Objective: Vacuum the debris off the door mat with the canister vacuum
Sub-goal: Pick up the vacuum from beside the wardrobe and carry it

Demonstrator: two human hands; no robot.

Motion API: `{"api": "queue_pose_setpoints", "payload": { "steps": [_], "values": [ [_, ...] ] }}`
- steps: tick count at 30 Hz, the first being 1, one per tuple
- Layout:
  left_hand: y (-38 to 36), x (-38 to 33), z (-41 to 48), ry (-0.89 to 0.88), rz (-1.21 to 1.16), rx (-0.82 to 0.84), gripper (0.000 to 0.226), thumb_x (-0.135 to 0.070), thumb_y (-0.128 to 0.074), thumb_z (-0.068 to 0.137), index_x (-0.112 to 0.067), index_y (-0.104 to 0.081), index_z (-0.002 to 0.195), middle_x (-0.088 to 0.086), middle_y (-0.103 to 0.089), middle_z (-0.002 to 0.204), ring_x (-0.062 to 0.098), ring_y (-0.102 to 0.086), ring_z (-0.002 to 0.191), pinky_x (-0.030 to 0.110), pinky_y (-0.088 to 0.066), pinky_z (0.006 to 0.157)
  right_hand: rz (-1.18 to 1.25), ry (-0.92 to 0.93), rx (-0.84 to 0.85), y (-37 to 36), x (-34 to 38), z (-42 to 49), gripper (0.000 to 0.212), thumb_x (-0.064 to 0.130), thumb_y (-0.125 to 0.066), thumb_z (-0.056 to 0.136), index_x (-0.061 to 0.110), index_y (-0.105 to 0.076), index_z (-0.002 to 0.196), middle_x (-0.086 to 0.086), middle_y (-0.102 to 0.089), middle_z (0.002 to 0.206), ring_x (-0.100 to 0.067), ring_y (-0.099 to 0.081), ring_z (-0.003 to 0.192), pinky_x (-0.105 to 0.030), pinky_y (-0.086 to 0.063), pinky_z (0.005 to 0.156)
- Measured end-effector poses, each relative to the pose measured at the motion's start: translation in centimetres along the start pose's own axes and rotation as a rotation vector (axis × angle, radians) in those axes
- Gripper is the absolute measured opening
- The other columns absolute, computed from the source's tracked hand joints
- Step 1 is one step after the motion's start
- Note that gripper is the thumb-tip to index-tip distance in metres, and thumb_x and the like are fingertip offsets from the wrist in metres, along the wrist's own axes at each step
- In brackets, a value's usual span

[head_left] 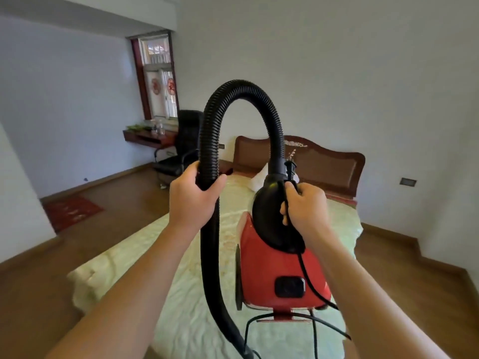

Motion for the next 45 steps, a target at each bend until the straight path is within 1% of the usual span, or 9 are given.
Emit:
{"api": "queue_pose_setpoints", "payload": {
  "steps": [3, 8, 11, 19, 23, 28, 33, 38, 45],
  "values": [
    [4.1, 3.8, 1.0, 0.043, 0.058, -0.029, 0.017, -0.033, -0.076, 0.089, -0.021, -0.066, 0.095, -0.011, -0.064, 0.074, 0.002, -0.061, 0.070, 0.009, -0.040, 0.054, -0.005, 0.018, 0.063, -6.0, 0.8, 0.3, 0.037, 0.028, -0.046, 0.107, 0.010, -0.059, 0.078, -0.001, -0.062, 0.053, -0.013, -0.051, 0.035, -0.021, -0.042, 0.040],
    [10.3, 9.2, 2.2, 0.139, 0.176, -0.054, 0.019, -0.039, -0.075, 0.089, -0.025, -0.063, 0.093, -0.011, -0.065, 0.077, 0.006, -0.062, 0.070, 0.015, -0.045, 0.056, 0.016, 0.027, 0.184, -14.6, 2.7, 0.8, 0.042, 0.030, -0.046, 0.107, 0.009, -0.059, 0.074, 0.000, -0.059, 0.048, -0.012, -0.051, 0.035, -0.023, -0.044, 0.044],
    [13.0, 11.4, 3.1, 0.199, 0.237, -0.097, 0.020, -0.039, -0.074, 0.090, -0.024, -0.063, 0.095, -0.012, -0.064, 0.079, 0.004, -0.062, 0.070, 0.011, -0.040, 0.056, 0.025, 0.055, 0.259, -19.1, 3.4, 1.5, 0.043, 0.029, -0.046, 0.107, 0.005, -0.060, 0.074, 0.000, -0.057, 0.044, -0.012, -0.052, 0.036, -0.019, -0.044, 0.041],
    [18.1, 16.8, 5.2, 0.310, 0.375, -0.222, 0.024, -0.045, -0.070, 0.092, -0.025, -0.064, 0.103, -0.011, -0.067, 0.087, 0.007, -0.066, 0.080, 0.033, -0.060, 0.071, 0.130, 0.115, 0.494, -30.0, 4.2, 4.9, 0.038, 0.028, -0.047, 0.107, 0.007, -0.050, 0.075, -0.005, -0.060, 0.054, -0.019, -0.052, 0.039, -0.030, -0.045, 0.048],
    [20.5, 18.3, 6.2, 0.385, 0.437, -0.265, 0.027, -0.043, -0.067, 0.095, -0.025, -0.064, 0.114, -0.013, -0.067, 0.095, 0.005, -0.065, 0.085, 0.029, -0.059, 0.074, 0.154, 0.135, 0.586, -34.5, 5.6, 6.3, 0.039, 0.027, -0.048, 0.106, 0.007, -0.050, 0.073, -0.004, -0.060, 0.052, -0.019, -0.052, 0.040, -0.032, -0.045, 0.051],
    [23.6, 19.9, 6.8, 0.416, 0.507, -0.356, 0.028, -0.042, -0.067, 0.095, -0.025, -0.062, 0.117, -0.018, -0.064, 0.094, 0.002, -0.063, 0.084, 0.015, -0.047, 0.067, 0.165, 0.172, 0.673, -39.5, 7.9, 6.6, 0.040, 0.028, -0.049, 0.106, 0.009, -0.052, 0.071, -0.002, -0.061, 0.051, -0.018, -0.054, 0.041, -0.034, -0.049, 0.055],
    [27.4, 22.8, 7.5, 0.429, 0.506, -0.403, 0.038, -0.039, -0.066, 0.097, -0.020, -0.061, 0.130, -0.008, -0.069, 0.107, 0.009, -0.065, 0.095, 0.022, -0.054, 0.077, 0.166, 0.217, 0.730, -45.2, 9.7, 6.3, 0.043, 0.029, -0.050, 0.105, 0.011, -0.055, 0.066, -0.010, -0.066, 0.055, -0.021, -0.056, 0.043, -0.041, -0.056, 0.061],
    [32.5, 27.5, 8.5, 0.429, 0.483, -0.423, 0.027, -0.034, -0.065, 0.098, -0.020, -0.062, 0.120, -0.011, -0.065, 0.091, 0.006, -0.063, 0.081, 0.019, -0.046, 0.067, 0.188, 0.202, 0.773, -52.6, 11.4, 4.6, 0.040, 0.027, -0.050, 0.105, 0.011, -0.054, 0.068, -0.009, -0.064, 0.054, -0.021, -0.055, 0.041, -0.038, -0.053, 0.057],
    [41.2, 35.7, 11.0, 0.439, 0.490, -0.423, 0.028, -0.031, -0.066, 0.097, -0.020, -0.061, 0.123, -0.007, -0.064, 0.090, 0.010, -0.063, 0.077, 0.016, -0.046, 0.062, 0.182, 0.139, 0.811, -64.6, 13.4, 2.2, 0.034, 0.026, -0.050, 0.105, 0.010, -0.055, 0.077, -0.004, -0.062, 0.054, -0.019, -0.054, 0.041, -0.034, -0.050, 0.052]
  ]
}}
Point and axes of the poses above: each hand's wrist, its own z-axis towards the middle knuckle, its own y-axis out of the back of the hand, x = y × z, the point moved 2 cm from there along z, towards the middle knuckle
